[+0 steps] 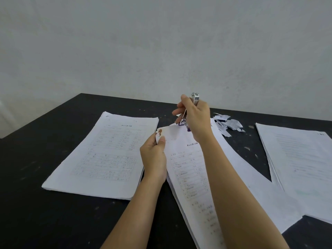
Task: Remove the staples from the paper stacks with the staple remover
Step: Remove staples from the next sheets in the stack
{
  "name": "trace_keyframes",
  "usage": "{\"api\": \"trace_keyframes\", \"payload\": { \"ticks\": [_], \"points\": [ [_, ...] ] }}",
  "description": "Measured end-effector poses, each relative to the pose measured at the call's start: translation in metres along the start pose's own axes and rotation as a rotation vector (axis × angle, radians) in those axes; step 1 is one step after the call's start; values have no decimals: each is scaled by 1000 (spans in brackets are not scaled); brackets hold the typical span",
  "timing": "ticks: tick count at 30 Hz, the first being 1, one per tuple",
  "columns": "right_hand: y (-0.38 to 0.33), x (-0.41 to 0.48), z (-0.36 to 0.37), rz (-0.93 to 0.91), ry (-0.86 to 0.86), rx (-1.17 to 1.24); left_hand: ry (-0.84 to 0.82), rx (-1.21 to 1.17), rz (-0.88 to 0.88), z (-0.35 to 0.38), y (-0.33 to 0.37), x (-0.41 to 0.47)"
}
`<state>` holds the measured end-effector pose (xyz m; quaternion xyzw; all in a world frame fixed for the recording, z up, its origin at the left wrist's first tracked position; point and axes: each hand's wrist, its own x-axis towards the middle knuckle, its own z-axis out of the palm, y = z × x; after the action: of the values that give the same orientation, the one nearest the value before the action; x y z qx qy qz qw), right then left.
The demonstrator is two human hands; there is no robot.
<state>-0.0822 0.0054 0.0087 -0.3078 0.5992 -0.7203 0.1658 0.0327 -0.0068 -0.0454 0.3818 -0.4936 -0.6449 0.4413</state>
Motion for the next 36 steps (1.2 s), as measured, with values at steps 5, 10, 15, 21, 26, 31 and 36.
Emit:
{"api": "trace_keyframes", "payload": {
  "ticks": [5,10,15,21,26,31,36],
  "points": [
    [3,-3,6,66,-39,43,-28,2,-7,2,2,0],
    [4,-5,12,35,35,-10,-98,38,92,3,6,1],
    [-3,-2,6,55,1,16,-85,49,116,6,1,2],
    [-2,-2,10,26,-38,-4,-4,67,138,8,-1,5],
    [-3,1,19,-84,-62,-183,31,81,213,10,-3,1],
    [0,3,20,-145,-97,-254,90,69,286,12,-4,-2],
    [4,1,20,-144,-108,-310,166,0,261,13,-5,-4]
  ]
}}
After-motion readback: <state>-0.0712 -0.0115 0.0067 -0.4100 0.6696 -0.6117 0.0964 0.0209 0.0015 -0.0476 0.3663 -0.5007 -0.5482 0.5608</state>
